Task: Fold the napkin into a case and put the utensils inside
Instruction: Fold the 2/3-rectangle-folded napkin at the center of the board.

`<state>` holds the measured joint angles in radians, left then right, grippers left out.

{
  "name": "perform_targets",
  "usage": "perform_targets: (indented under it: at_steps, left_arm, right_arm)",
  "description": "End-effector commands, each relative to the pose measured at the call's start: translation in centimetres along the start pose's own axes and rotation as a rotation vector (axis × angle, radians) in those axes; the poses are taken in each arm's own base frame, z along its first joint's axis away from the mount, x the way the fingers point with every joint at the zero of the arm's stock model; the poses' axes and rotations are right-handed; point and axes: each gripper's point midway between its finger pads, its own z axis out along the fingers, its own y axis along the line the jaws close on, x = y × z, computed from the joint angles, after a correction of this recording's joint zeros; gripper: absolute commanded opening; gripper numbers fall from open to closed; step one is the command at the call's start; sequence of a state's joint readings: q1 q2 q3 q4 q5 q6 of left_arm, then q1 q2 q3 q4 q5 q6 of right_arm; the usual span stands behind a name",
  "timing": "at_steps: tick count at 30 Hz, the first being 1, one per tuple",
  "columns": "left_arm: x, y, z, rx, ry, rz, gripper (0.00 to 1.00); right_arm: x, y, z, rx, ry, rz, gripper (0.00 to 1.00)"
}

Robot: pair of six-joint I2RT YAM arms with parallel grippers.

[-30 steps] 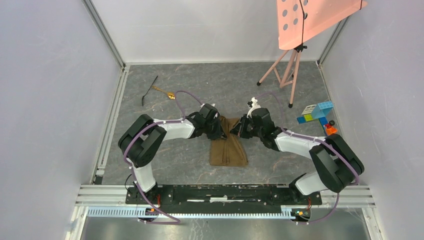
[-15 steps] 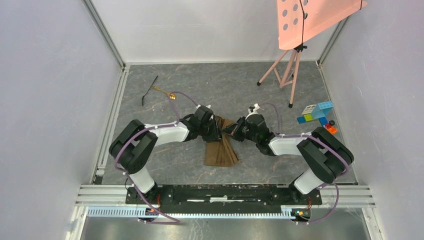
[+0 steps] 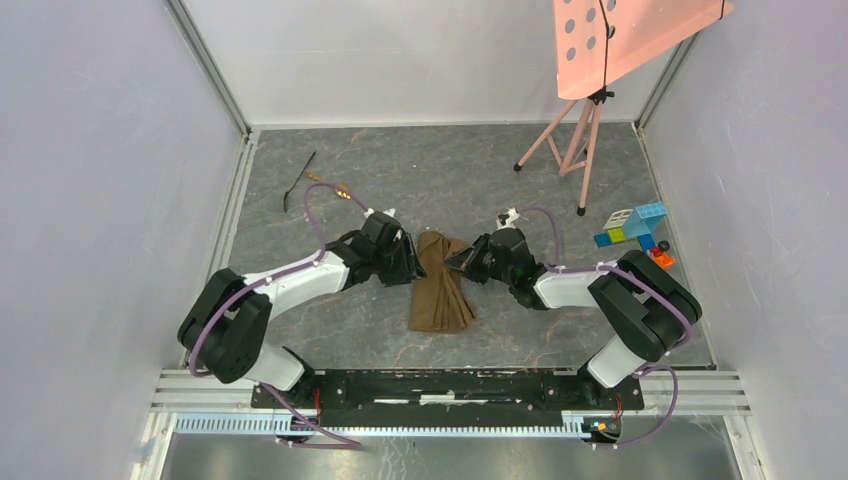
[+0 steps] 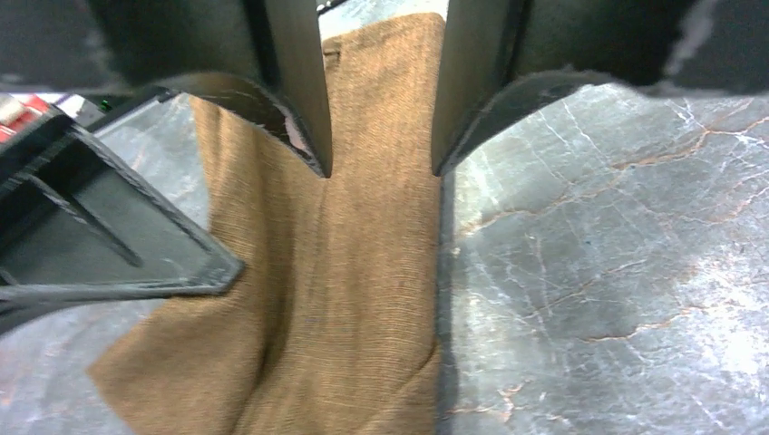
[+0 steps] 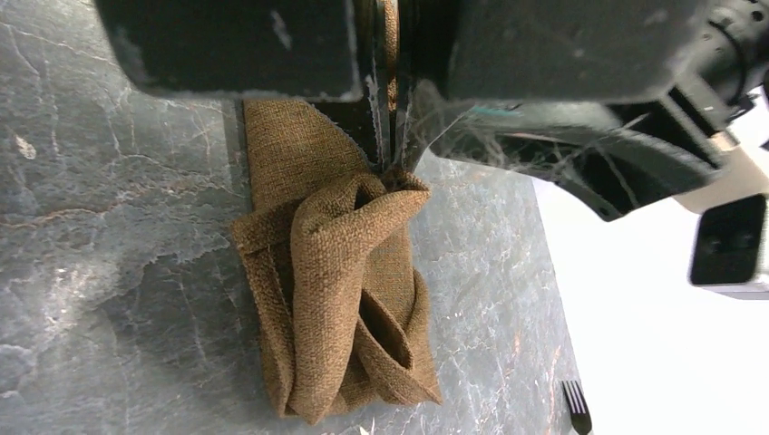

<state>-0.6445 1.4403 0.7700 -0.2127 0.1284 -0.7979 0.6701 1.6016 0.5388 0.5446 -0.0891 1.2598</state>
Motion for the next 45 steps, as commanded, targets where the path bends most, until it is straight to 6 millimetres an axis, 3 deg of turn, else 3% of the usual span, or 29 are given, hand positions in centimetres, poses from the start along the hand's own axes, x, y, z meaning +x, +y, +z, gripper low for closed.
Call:
perform_targets:
  at_steps: [1,5,10,25,39,42,45]
  left_arm:
    - [0.7,2.8,1.6,-0.096,0.009,0.042,0.47]
    - [1.6,3.4,2.9,-0.112,0.036,0.045,0.30]
    - [2.5,3.8,3.7,-0.116,0.046,0.031,0.20]
    - [3.1,3.6,4.2,-0.081,0.042,0.026,0.12]
    - [3.9,4.7,3.2,-0.088,0.038,0.052,0.14]
    - [4.0,5.0,2.4,-0.094,0.035,0.052,0.23]
    - [4.1,5.5,1.1,-0.105,0.040,0.035,0.40]
  right_arm:
    - [-1.2,2.4,0.7,-0.031,-0.049,0.001,0.00]
    - [-1.0,2.6,1.0,-0.025,-0.053,0.003,0.00]
    - [-0.3,3.1,1.6,-0.027,-0.048,0.006,0.00]
    - [1.8,6.3,4.3,-0.075,-0.079,0.058,0.00]
    - [2.7,2.3,5.4,-0.031,-0.094,-0.041,0.00]
    - [3.0,1.7,5.7,-0.036,-0.085,-0.069,0.00]
    - [3.2,1.5,5.8,-0.046,-0.078,-0.089,0.00]
